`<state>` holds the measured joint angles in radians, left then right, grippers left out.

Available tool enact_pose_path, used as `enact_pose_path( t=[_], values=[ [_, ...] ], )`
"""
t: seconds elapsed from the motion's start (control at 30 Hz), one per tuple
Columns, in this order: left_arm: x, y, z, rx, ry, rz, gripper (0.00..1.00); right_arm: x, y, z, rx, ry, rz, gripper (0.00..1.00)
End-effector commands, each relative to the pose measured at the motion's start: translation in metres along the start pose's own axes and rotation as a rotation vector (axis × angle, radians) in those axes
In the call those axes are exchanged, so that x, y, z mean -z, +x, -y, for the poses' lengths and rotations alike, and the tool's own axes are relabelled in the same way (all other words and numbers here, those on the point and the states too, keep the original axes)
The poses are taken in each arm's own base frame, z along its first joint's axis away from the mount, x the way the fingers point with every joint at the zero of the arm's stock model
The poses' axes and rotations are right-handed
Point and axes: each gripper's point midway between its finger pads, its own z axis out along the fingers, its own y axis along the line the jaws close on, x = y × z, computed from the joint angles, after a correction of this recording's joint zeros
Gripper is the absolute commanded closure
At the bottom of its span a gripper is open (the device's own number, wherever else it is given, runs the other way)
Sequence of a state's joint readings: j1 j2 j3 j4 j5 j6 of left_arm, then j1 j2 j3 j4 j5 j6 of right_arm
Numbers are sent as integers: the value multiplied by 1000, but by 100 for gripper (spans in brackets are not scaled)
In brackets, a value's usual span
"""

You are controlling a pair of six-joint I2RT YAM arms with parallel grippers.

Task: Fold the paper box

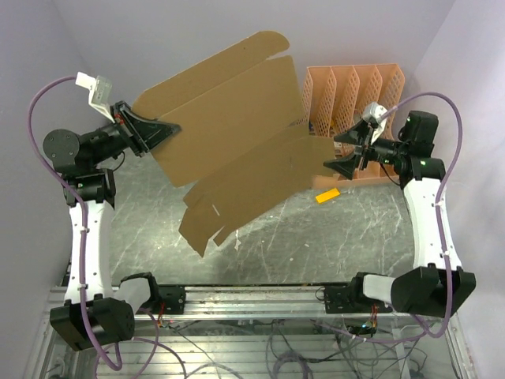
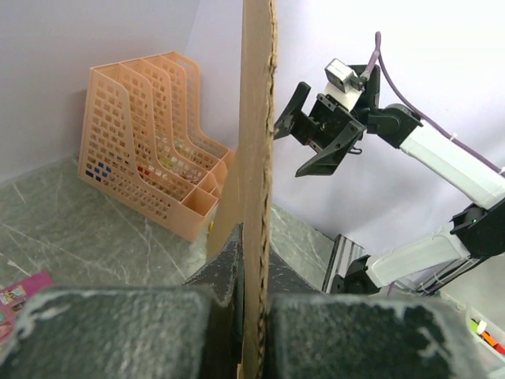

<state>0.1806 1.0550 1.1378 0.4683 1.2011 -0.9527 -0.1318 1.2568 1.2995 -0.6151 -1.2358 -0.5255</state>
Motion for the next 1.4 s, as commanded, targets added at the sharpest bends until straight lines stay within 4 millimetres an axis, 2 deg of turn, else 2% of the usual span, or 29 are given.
enact_pose_path(
  t=[0.0,0.13,0.2,0.27,0.3,0.33,0.37,0.43,0.5,0.6,0.63,0.77,0.83,0.97,1.1,1.37],
  values=[
    [-4,-24,23,-41,44,61,93,-4,-41,-12,74,-16,101,9],
    [-4,-28,25,5,43,89,93,-4,-62,-17,117,-25,141,9],
    [-5,-30,23,28,30,112,93,-8,-71,-31,109,-92,168,16],
    [-4,-31,20,52,18,133,93,-25,-73,-53,59,-171,190,32],
    [-4,-31,19,61,18,140,93,-35,-73,-62,43,-194,194,44],
    [-4,-31,19,68,18,147,93,-46,-71,-64,33,-178,191,63],
    [-4,-31,19,74,18,153,93,-54,-69,-66,28,-176,188,76],
    [-4,-31,20,87,21,161,93,-69,-65,-60,0,-142,166,90],
    [-3,-31,22,92,33,166,93,-86,-66,-58,23,-120,140,97],
    [-3,-33,27,114,53,182,93,-110,-62,-53,2,-78,118,100],
    [-3,-34,28,126,59,191,93,-118,-59,-45,-17,-34,108,100],
    [-1,-34,33,188,96,223,93,-134,-54,-25,-72,66,106,100],
    [-2,-31,37,231,123,234,93,-140,-57,-22,-87,85,124,100],
    [-5,-22,40,304,148,226,93,-154,-77,-28,-118,27,178,100],
    [-13,-5,34,357,110,187,93,-165,-96,-35,-158,-38,223,100],
    [-23,25,12,435,-28,122,93,-169,-104,-59,-283,-183,299,100]
  ],
)
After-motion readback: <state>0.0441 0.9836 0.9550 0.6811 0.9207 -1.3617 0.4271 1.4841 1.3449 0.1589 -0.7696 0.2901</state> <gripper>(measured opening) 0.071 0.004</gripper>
